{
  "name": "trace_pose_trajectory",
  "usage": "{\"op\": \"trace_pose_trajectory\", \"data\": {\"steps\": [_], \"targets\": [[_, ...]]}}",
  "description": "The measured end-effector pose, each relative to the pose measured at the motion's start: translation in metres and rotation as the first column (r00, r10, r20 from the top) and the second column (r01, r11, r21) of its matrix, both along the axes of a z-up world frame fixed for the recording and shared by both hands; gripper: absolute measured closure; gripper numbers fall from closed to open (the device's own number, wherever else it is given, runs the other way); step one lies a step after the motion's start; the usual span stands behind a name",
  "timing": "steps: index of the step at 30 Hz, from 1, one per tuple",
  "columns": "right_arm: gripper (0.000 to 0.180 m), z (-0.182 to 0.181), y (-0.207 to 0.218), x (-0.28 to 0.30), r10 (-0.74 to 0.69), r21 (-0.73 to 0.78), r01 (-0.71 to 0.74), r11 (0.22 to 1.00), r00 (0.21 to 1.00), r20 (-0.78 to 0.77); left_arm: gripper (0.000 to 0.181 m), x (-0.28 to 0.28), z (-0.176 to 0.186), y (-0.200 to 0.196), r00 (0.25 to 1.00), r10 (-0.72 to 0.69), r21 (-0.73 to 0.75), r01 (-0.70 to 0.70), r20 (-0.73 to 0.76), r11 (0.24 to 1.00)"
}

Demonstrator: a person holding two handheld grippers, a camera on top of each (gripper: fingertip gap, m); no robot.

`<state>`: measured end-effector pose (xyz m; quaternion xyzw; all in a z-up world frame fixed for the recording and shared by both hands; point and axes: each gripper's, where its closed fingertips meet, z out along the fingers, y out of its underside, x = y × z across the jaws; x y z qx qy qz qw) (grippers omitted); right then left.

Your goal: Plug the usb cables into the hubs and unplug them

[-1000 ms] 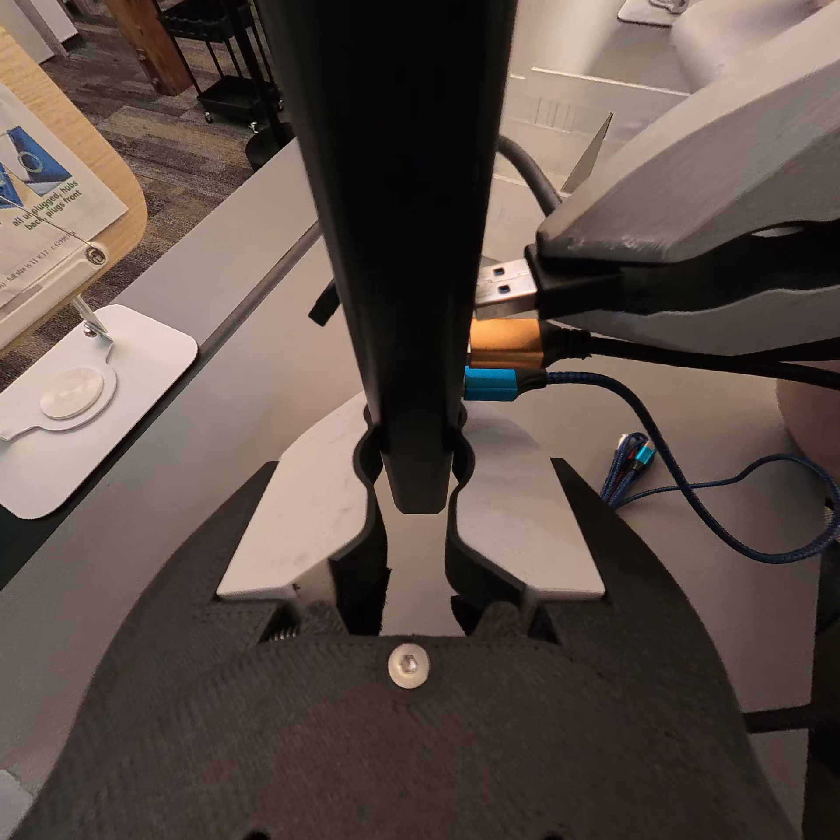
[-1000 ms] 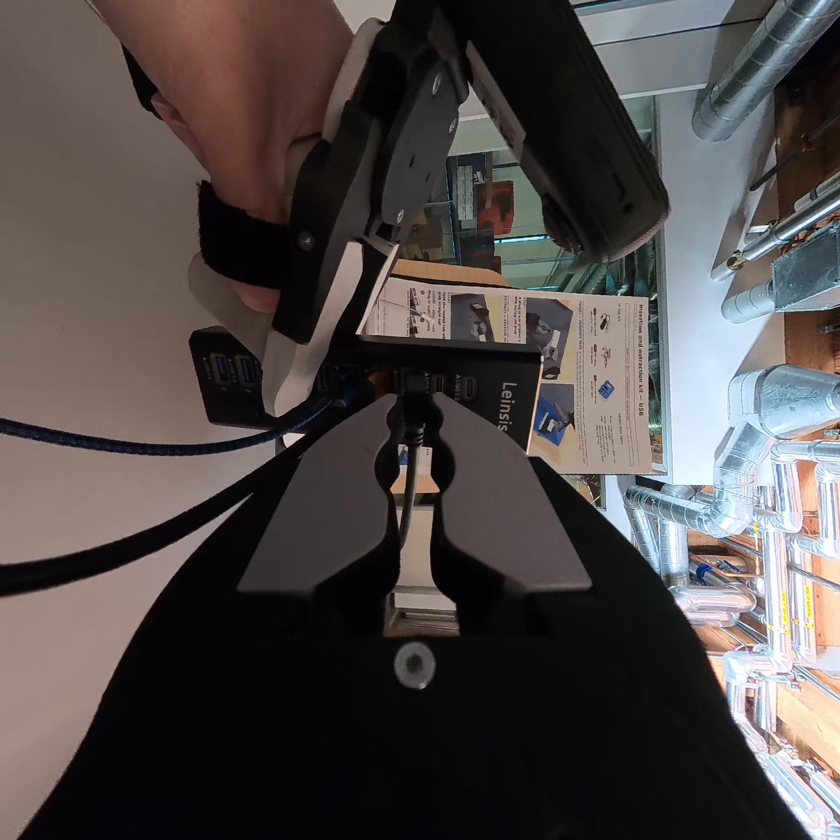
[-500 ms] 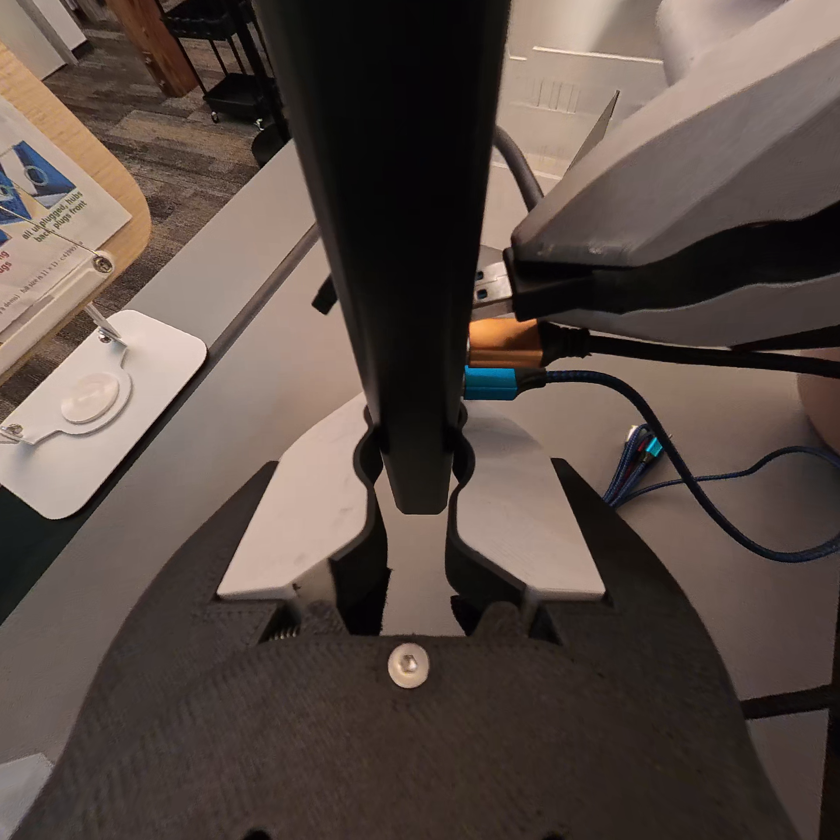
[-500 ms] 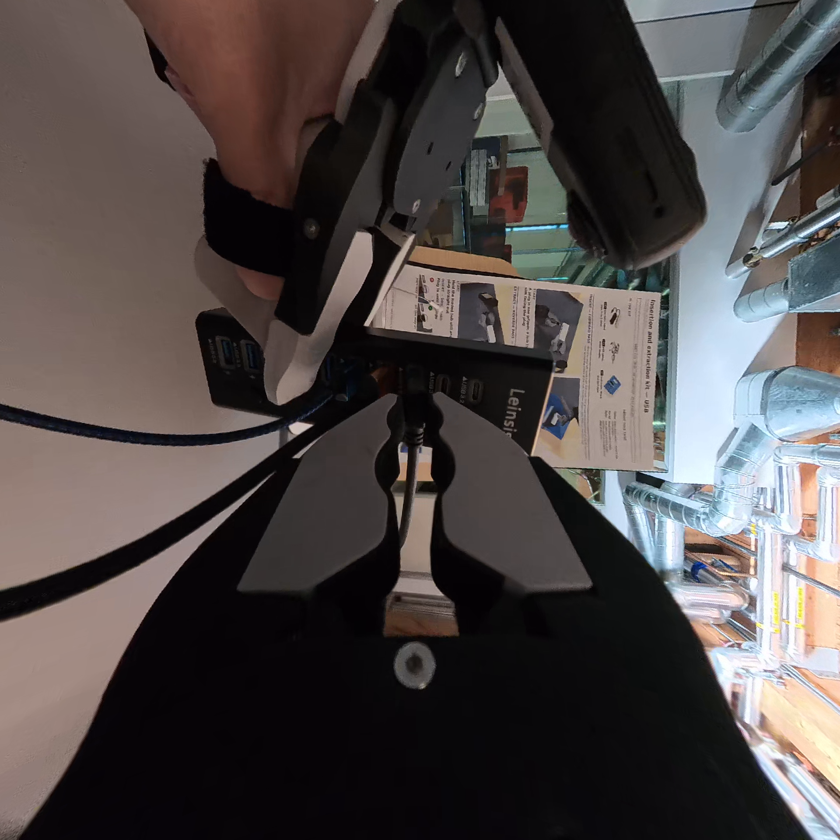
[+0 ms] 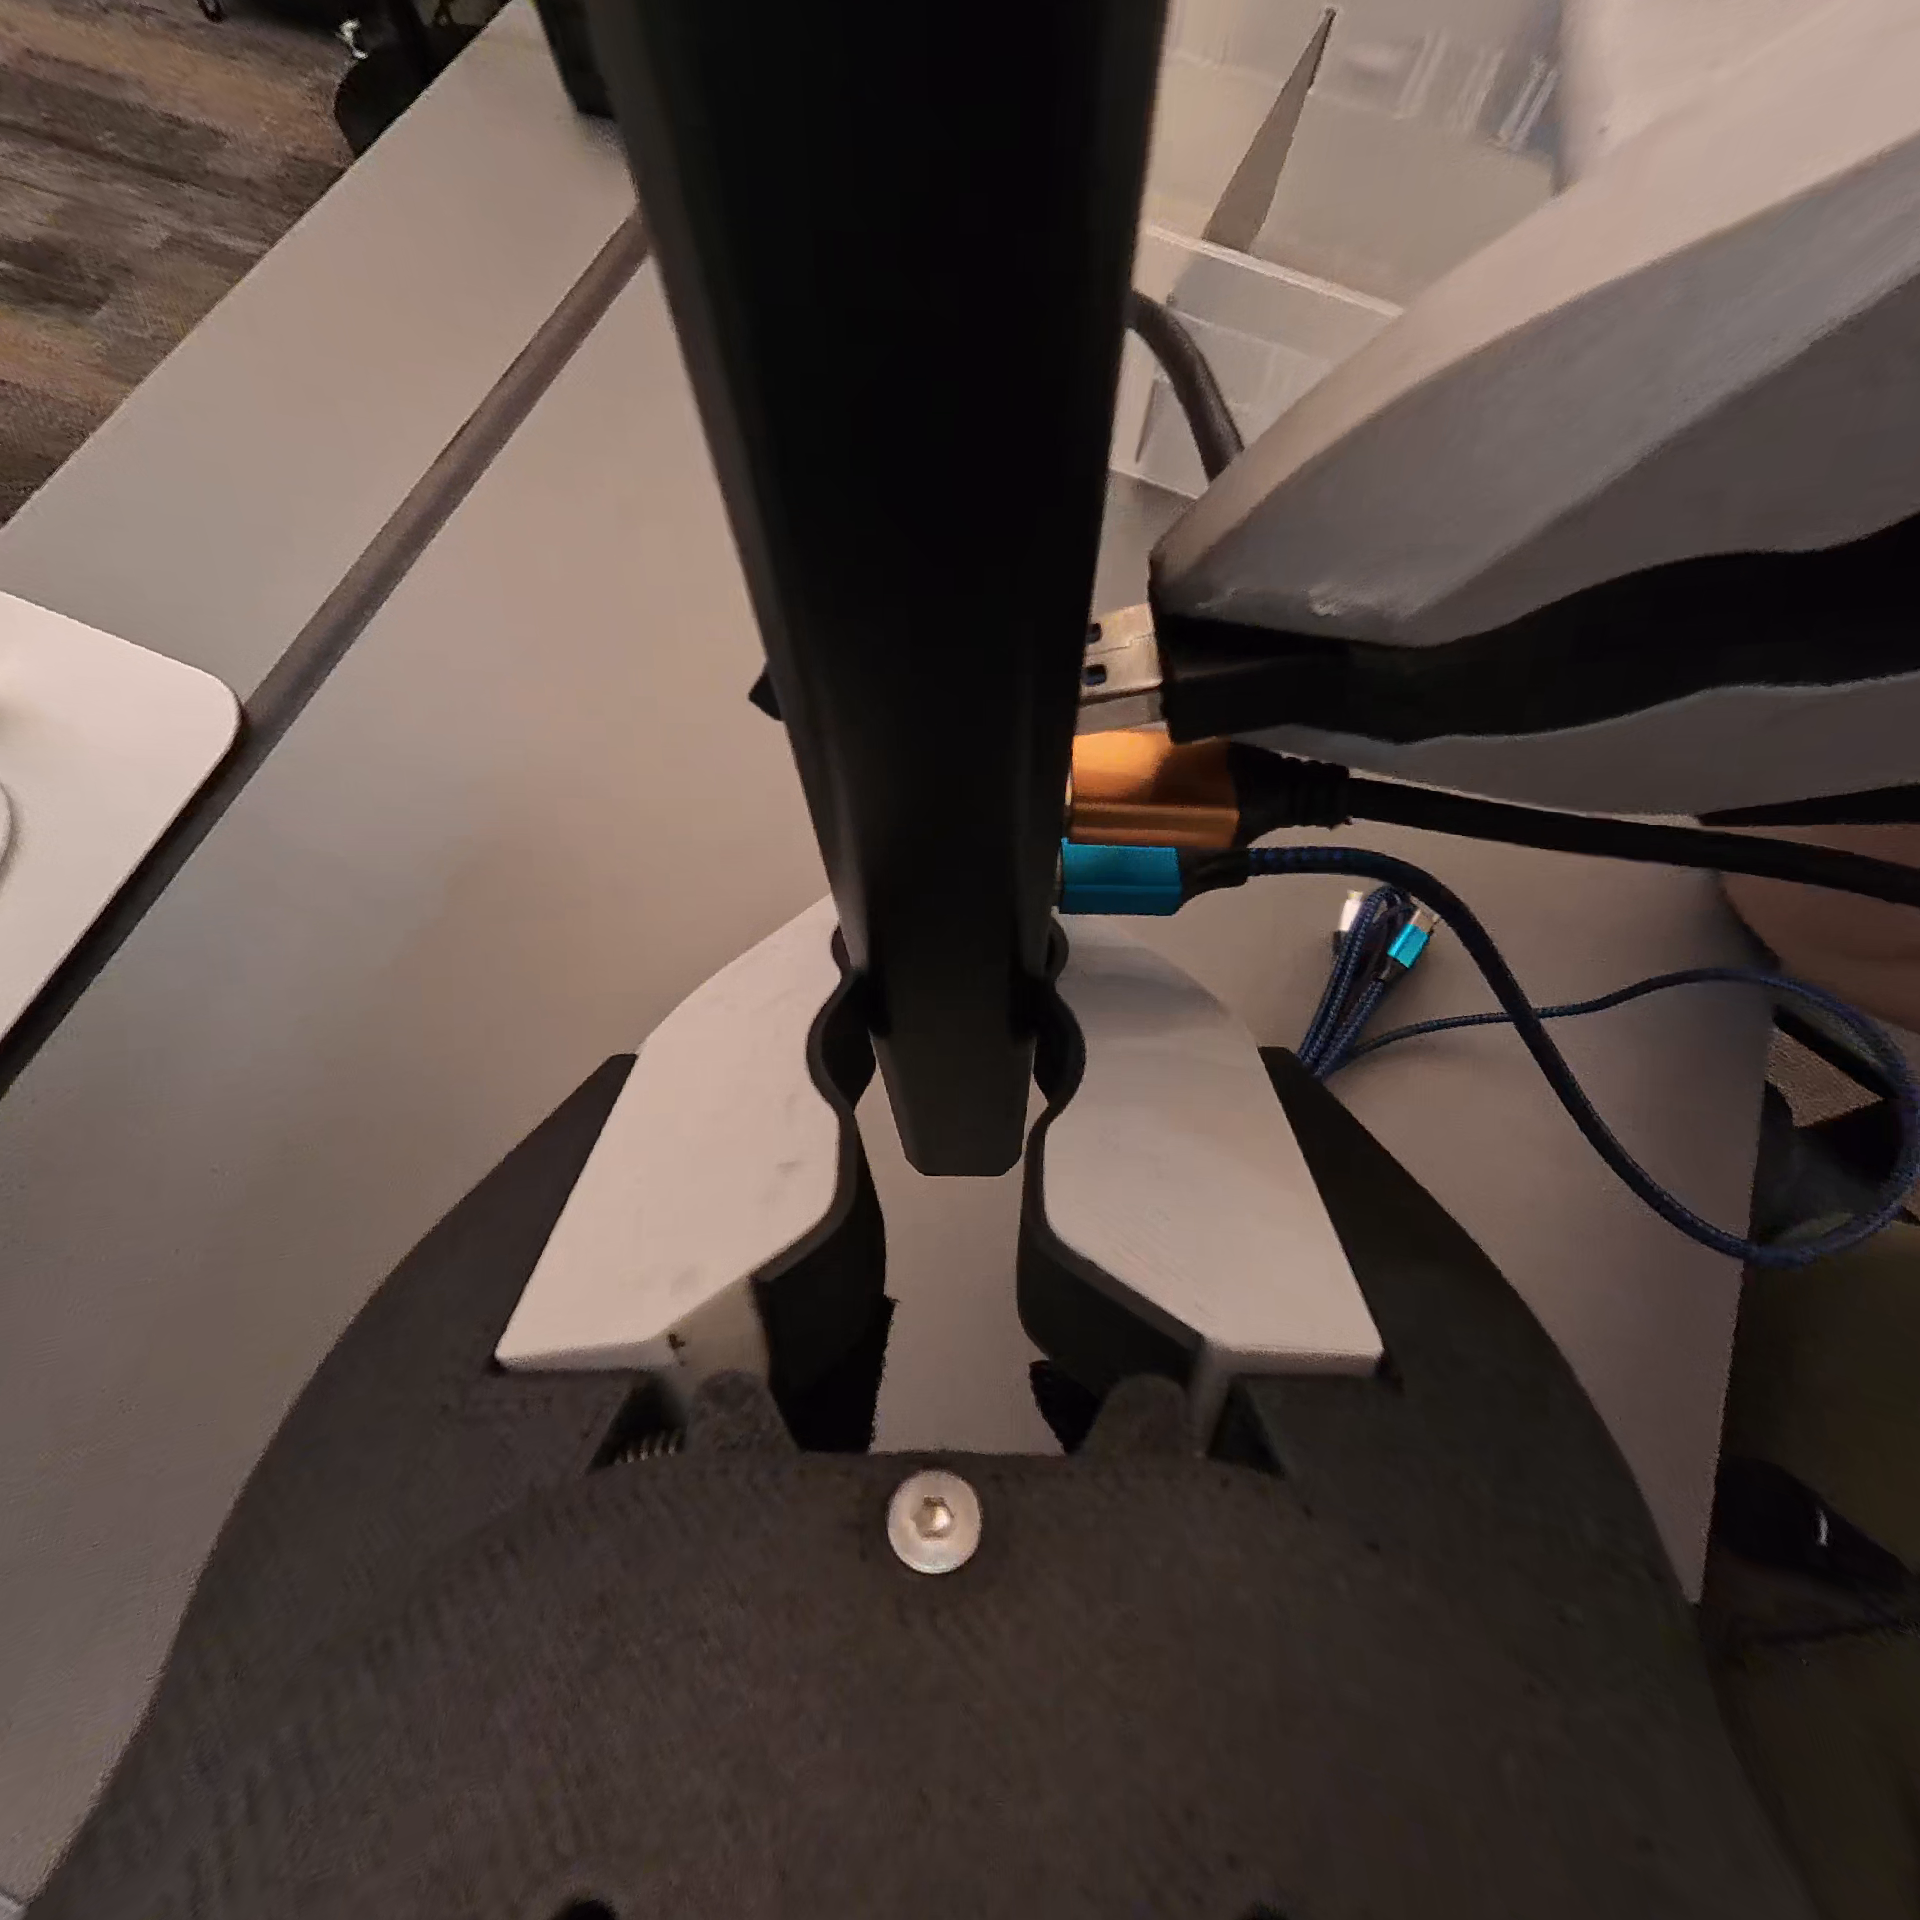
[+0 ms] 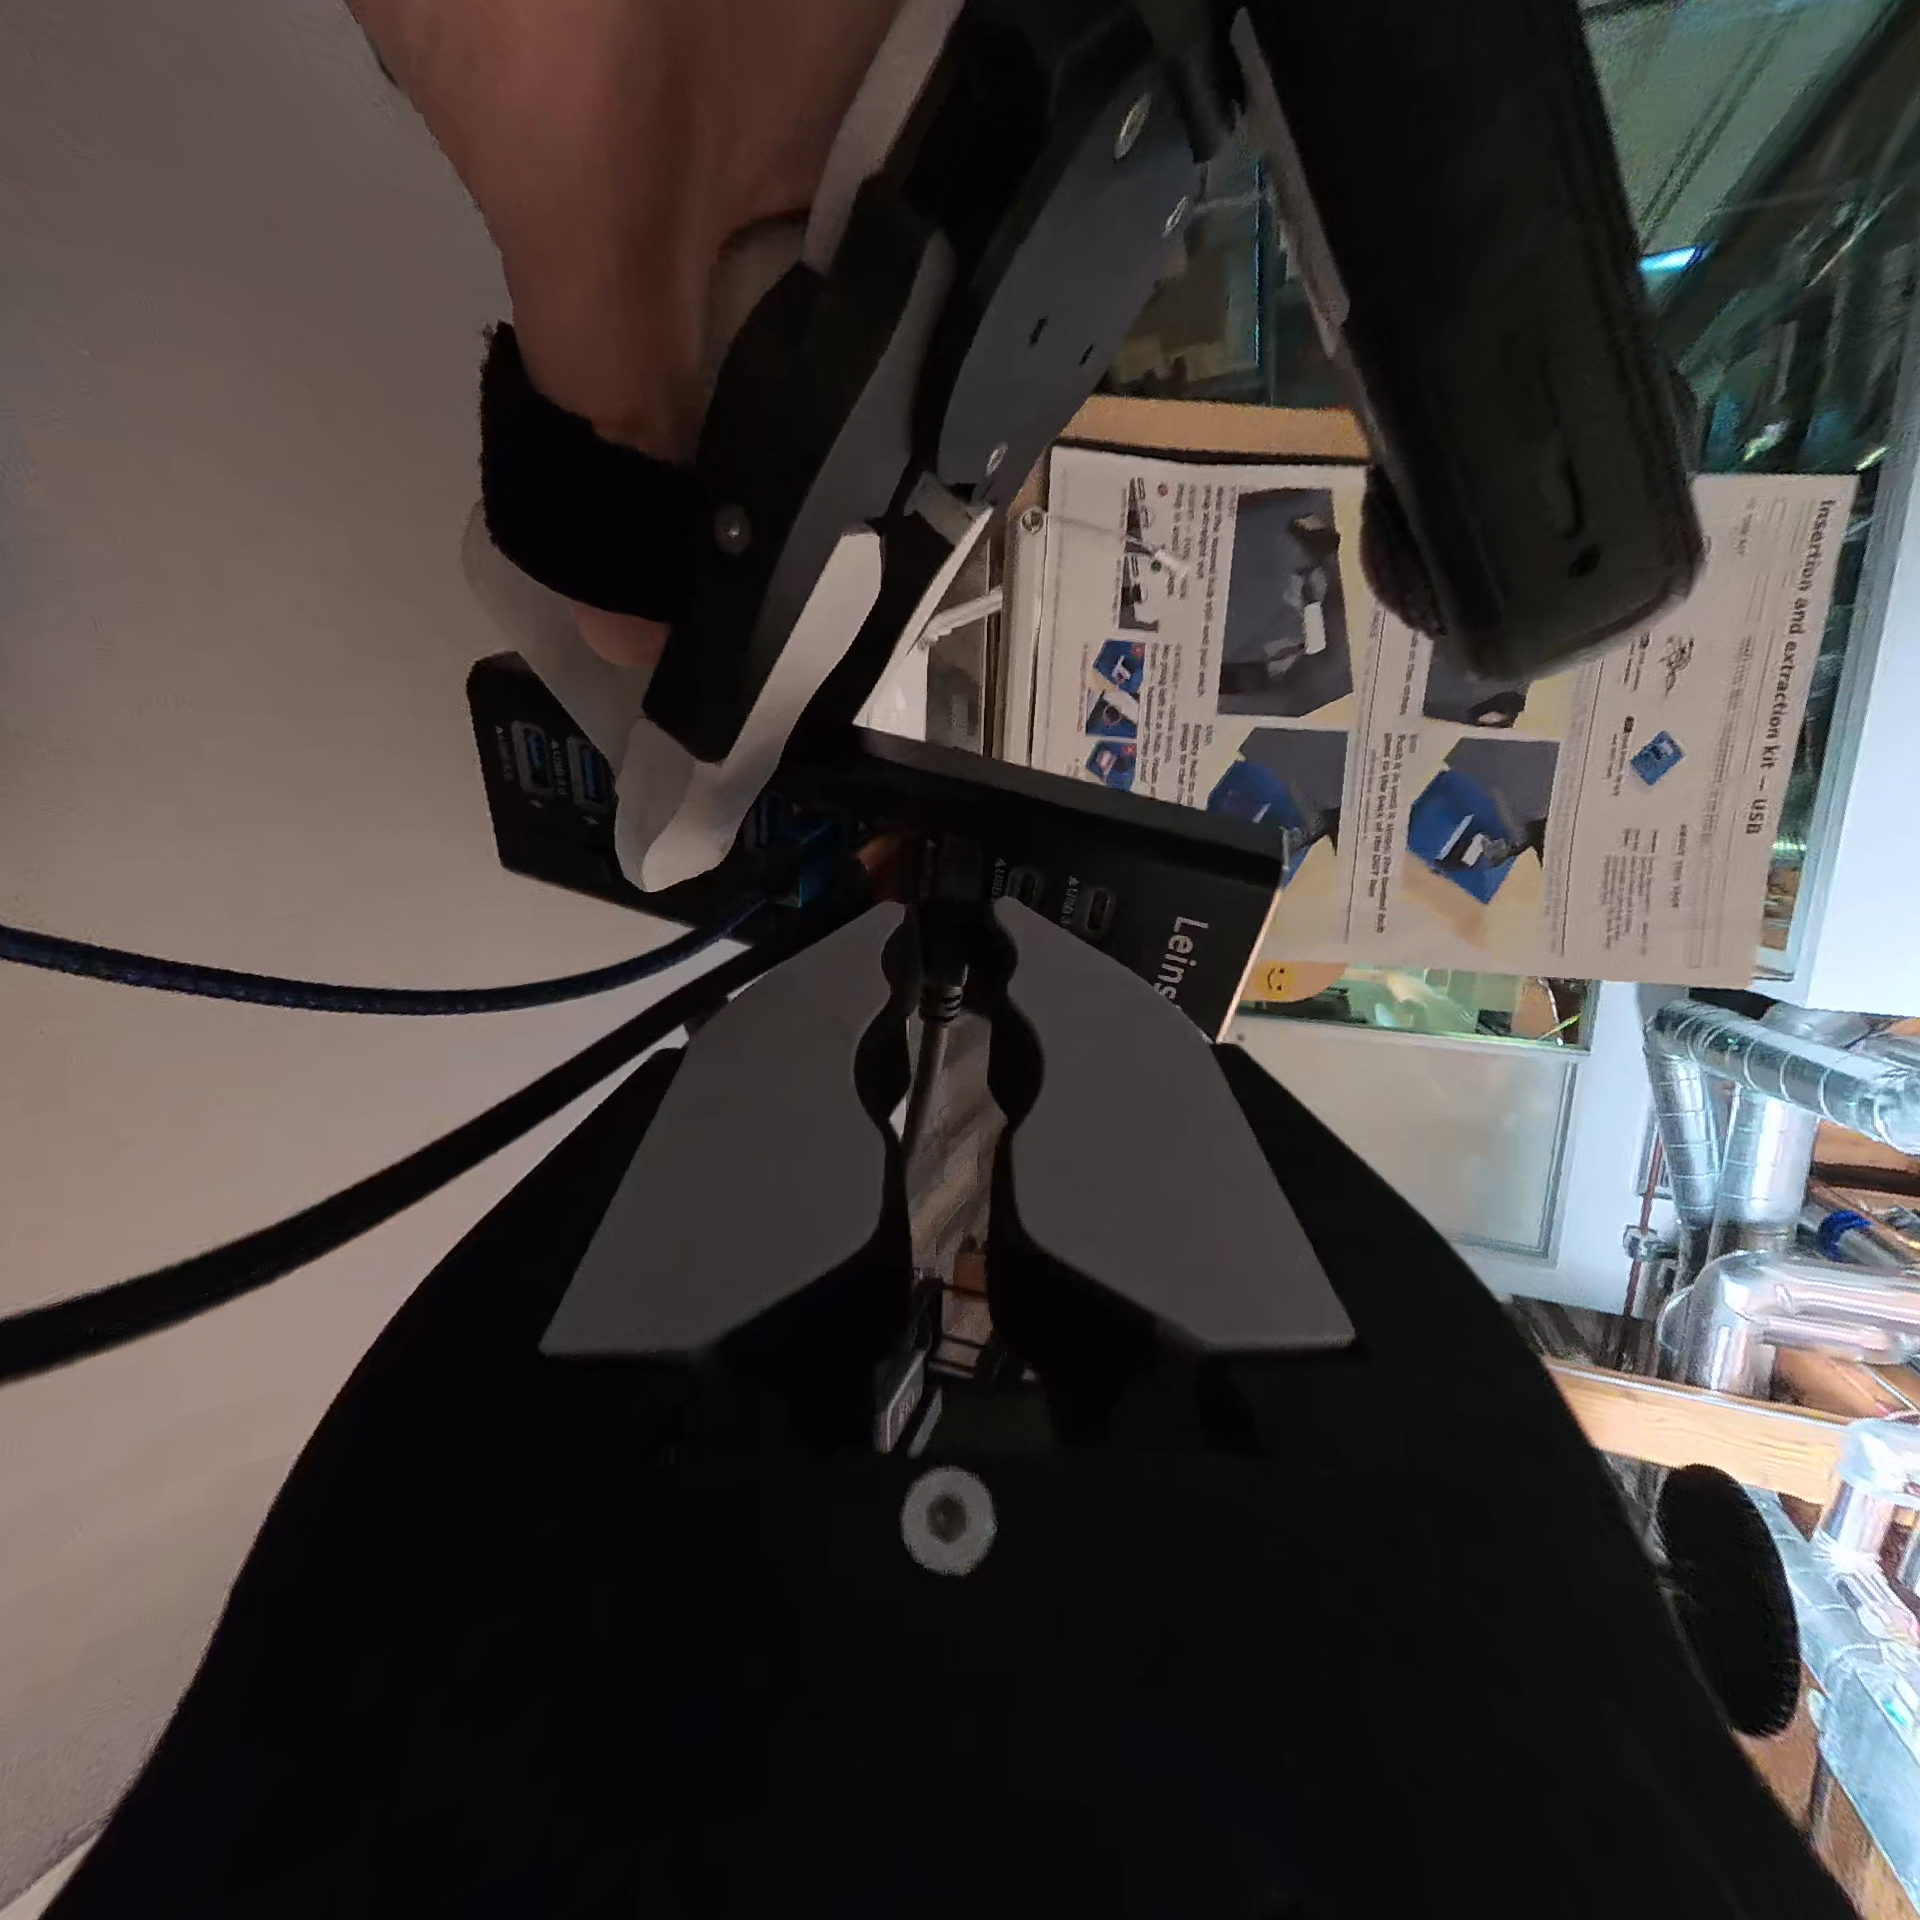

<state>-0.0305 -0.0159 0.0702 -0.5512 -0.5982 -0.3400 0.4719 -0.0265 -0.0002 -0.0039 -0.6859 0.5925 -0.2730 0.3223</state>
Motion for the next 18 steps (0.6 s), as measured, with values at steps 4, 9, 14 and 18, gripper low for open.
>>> {"op": "trace_pose_trajectory", "data": {"steps": [4, 9, 14, 18], "targets": [[0.17, 0.004, 0.009, 0.002, -0.043, 0.067, 0.039, 0.997, 0.997, 0.063, 0.155, -0.001, 0.005, 0.014, 0.996, 0.088, 0.069, -0.089, 0.021, 0.994], [0.17, 0.017, 0.008, -0.004, -0.001, 0.161, -0.013, 0.987, 0.997, 0.083, 0.155, -0.003, 0.02, 0.017, 0.991, 0.107, 0.133, -0.118, 0.085, 0.984], [0.17, 0.022, 0.003, -0.004, -0.018, 0.19, -0.001, 0.982, 0.995, 0.095, 0.155, -0.003, 0.027, 0.017, 0.989, 0.115, 0.226, -0.133, 0.089, 0.965], [0.17, 0.025, 0.003, -0.006, -0.05, 0.222, 0.023, 0.975, 0.992, 0.117, 0.155, -0.005, 0.031, 0.017, 0.986, 0.13, 0.22, -0.15, 0.1, 0.964]]}}
